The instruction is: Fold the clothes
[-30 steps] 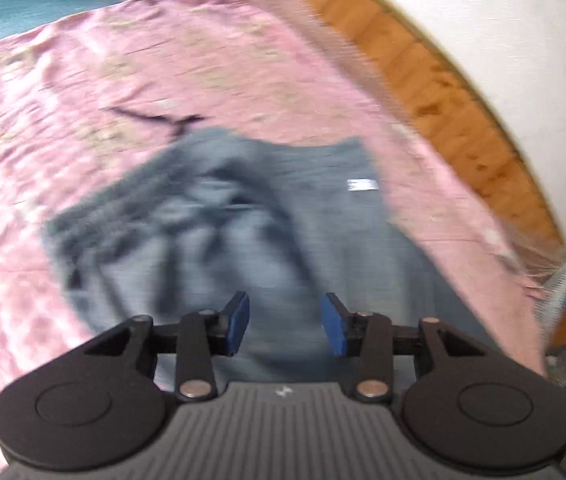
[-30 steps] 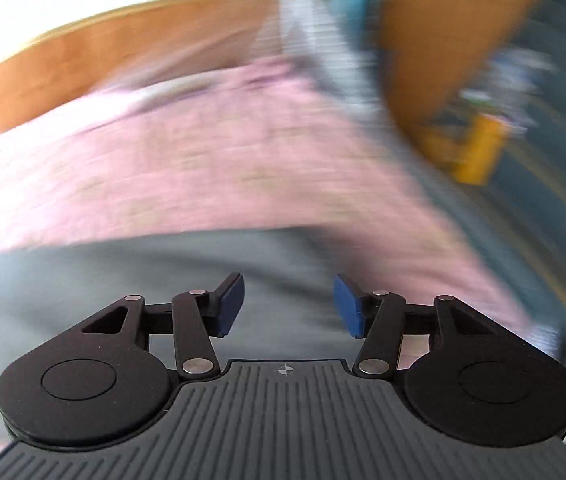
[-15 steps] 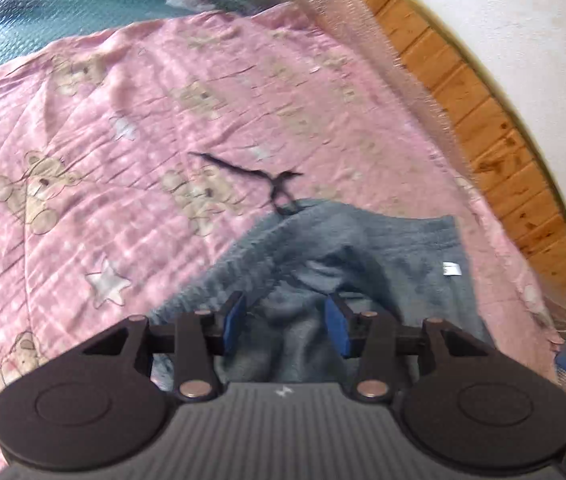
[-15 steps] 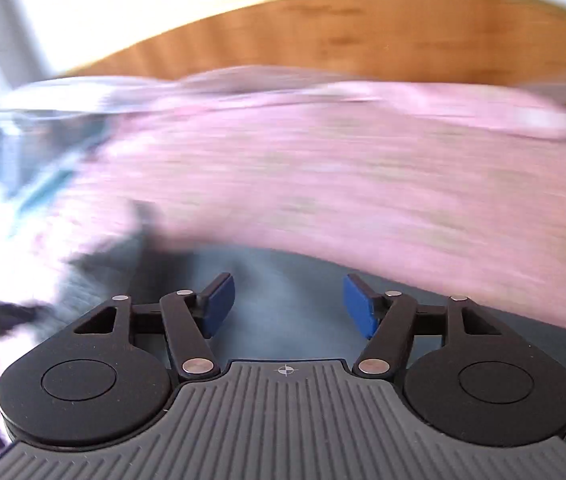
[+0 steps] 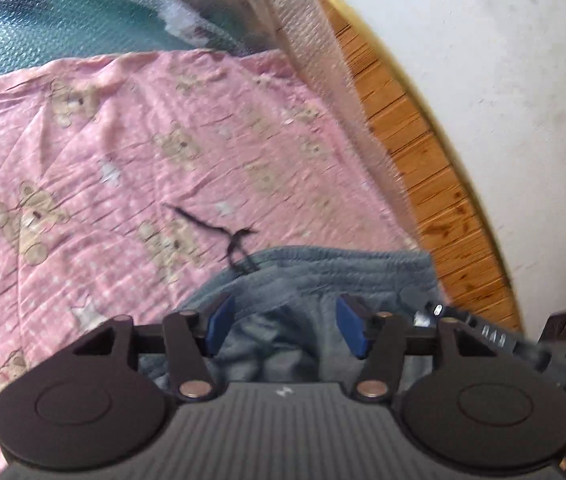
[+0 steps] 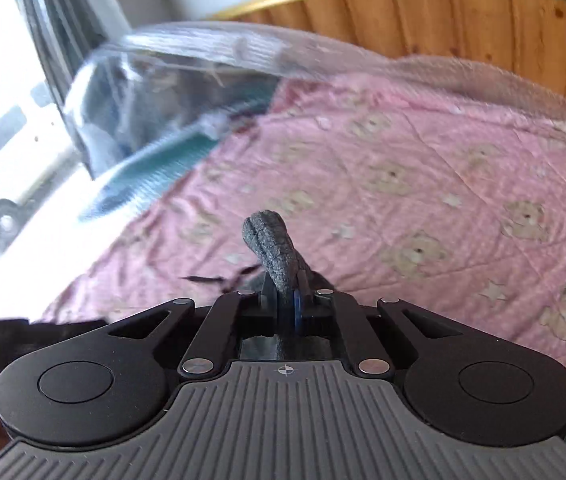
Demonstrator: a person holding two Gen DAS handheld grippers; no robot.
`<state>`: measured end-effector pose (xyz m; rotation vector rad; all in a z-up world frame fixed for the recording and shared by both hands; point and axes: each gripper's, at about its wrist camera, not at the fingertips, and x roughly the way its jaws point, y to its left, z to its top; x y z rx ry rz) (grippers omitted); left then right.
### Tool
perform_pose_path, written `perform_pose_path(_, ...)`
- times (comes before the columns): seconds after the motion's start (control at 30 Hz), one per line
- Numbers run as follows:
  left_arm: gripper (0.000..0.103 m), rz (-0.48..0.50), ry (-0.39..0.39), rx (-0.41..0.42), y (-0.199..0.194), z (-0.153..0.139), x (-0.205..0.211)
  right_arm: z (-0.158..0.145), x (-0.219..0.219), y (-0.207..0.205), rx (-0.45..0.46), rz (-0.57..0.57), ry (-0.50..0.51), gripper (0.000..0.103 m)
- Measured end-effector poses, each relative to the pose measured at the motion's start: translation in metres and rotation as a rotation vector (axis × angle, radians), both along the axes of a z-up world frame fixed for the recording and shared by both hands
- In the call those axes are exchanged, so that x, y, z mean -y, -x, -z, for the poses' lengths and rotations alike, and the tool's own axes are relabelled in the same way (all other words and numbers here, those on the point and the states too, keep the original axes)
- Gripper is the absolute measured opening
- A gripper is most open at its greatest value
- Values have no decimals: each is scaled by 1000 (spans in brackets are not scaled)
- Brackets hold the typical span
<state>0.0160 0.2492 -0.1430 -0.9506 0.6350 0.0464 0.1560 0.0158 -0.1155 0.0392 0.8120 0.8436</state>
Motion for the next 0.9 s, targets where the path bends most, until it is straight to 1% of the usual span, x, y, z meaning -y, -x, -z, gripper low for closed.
perform_pose_path(0.03,71,4,40,28,-2,-4,-3,-5,-6,18,20,-19,-19,4)
perform_pose_path(0.07,76,16,78,55,-4,-6,-5,-6,-12,33,36,-33,-21,4)
perform_pose_path(0.1,82,37,101,63,-8,-6,-4,-6,-18,47,53,-44,-15,4)
perform_pose_path(0.13,84,60,119,64,-12,-6,-2,-4,-25,59,73,-52,-8,4)
perform_pose_path(0.27,85,178,133,30,-28,2,11,8,-43,89,98,-103,12,4)
perform_pose_path(0.3,84,208,132,22,-32,4,14,10,-47,97,109,-131,10,4)
perform_pose_path(0.33,81,230,114,15,-33,6,16,11,-50,105,118,-154,7,4)
perform_pose_path(0.37,50,243,88,-11,-34,7,16,13,-52,112,118,-169,3,5)
perform_pose_path(0.4,16,255,59,-46,-34,9,15,16,-53,116,113,-179,2,8)
perform_pose_path(0.43,15,249,52,-61,-29,10,10,18,-51,121,102,-186,6,15)
perform_pose_path(0.47,15,234,56,-67,-22,11,2,20,-45,125,82,-185,8,27)
perform_pose_path(0.5,15,220,56,-76,-15,12,-7,22,-37,128,60,-179,7,35)
perform_pose_path(0.53,15,205,51,-106,-9,18,-13,23,-26,132,40,-169,-1,37)
perform_pose_path(0.6,15,187,41,-181,2,35,-22,23,6,135,-6,-127,-18,47)
perform_pose_path(0.67,15,198,45,-234,9,52,-25,26,39,131,-39,-73,5,48)
perform_pose_path(0.7,15,211,68,-239,12,56,-25,25,53,124,-46,-49,18,48)
perform_pose_path(0.73,16,221,70,-243,13,58,-25,23,66,116,-46,-29,30,49)
perform_pose_path(0.77,18,221,48,-251,13,58,-25,20,78,107,-46,-9,41,49)
perform_pose_path(0.8,23,222,26,-257,13,57,-26,18,90,98,-46,12,52,50)
perform_pose_path(0.83,24,225,8,-262,12,55,-27,16,103,89,-46,32,63,50)
perform_pose_path(0.87,28,238,-6,-255,11,49,-29,13,115,81,-46,52,75,51)
perform_pose_path(0.9,38,256,-18,-242,10,43,-31,11,128,72,-46,73,86,51)
